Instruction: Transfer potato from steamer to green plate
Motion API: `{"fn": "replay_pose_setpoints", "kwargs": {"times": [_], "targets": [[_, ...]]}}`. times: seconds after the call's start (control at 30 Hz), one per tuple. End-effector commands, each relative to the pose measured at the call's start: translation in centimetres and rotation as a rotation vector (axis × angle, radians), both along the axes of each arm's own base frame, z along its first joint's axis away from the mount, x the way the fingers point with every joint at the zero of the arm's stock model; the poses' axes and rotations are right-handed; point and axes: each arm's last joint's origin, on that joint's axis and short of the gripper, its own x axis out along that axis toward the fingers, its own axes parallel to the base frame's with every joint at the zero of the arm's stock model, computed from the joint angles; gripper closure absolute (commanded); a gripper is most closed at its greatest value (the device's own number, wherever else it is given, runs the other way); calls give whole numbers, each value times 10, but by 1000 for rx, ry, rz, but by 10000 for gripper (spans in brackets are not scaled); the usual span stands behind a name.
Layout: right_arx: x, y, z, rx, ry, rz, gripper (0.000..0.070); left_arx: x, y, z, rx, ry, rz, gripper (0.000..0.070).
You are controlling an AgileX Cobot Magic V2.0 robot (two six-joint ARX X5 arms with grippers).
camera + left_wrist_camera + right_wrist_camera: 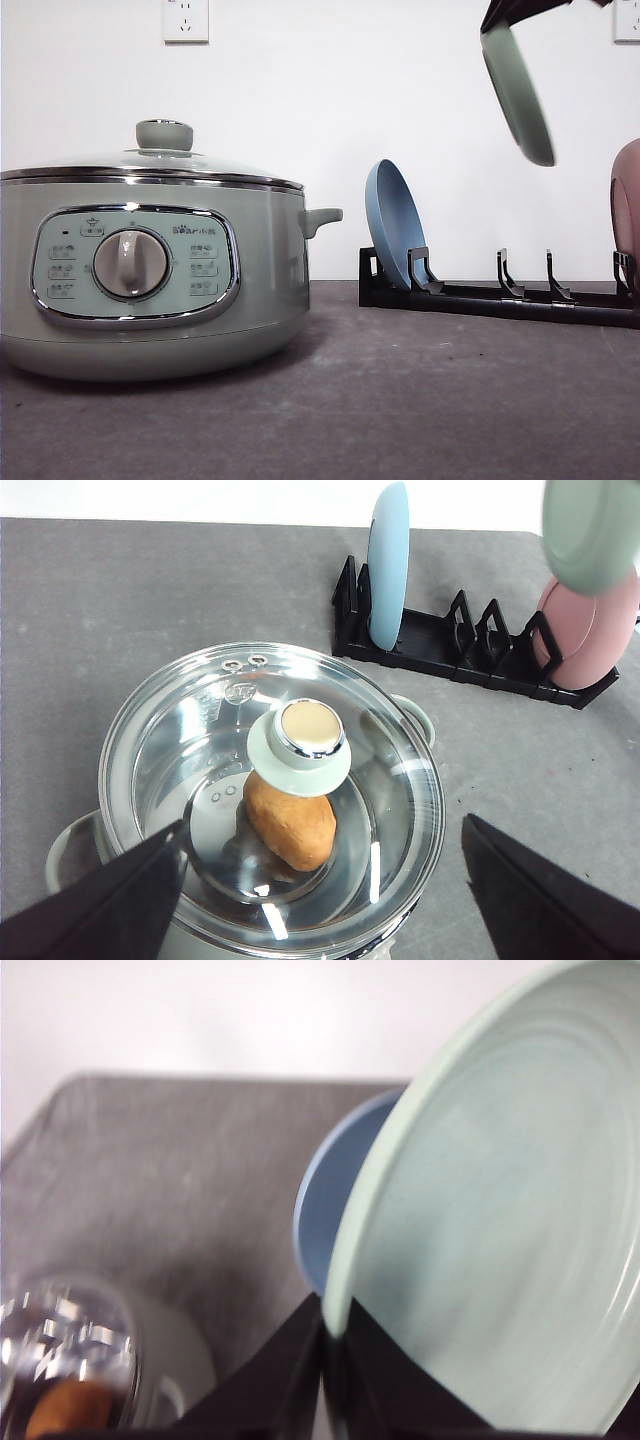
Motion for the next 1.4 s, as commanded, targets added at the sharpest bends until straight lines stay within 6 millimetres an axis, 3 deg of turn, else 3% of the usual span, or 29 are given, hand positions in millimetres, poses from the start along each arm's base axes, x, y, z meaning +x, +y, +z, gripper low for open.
{"fn": "replay_pose_setpoints", "kwargs": {"times": [0.0, 0.3, 0.57, 0.77, 0.93, 1.17, 1.37], "targets": [[-13, 7, 12, -60, -60, 62, 693, 0, 0, 7, -3, -23, -7, 144], [-81, 33, 27, -305, -28, 151, 693, 0, 0, 7, -3, -23, -7, 144], [-116, 73, 5, -521, 112, 278, 696, 0, 0, 7, -3, -23, -7, 144], [-132, 108, -32, -652, 171, 384, 696, 0, 0, 7, -3, -22, -7, 144], [-145, 129, -75, -763, 233, 445, 696, 0, 0, 7, -3, -24, -7, 144], [-159, 148, -134, -815, 268, 511, 695, 0, 0, 7, -3, -24, -7, 144], [-168, 160, -172, -827, 269, 541, 696, 0, 0, 7, -3, -25, -7, 144]]}}
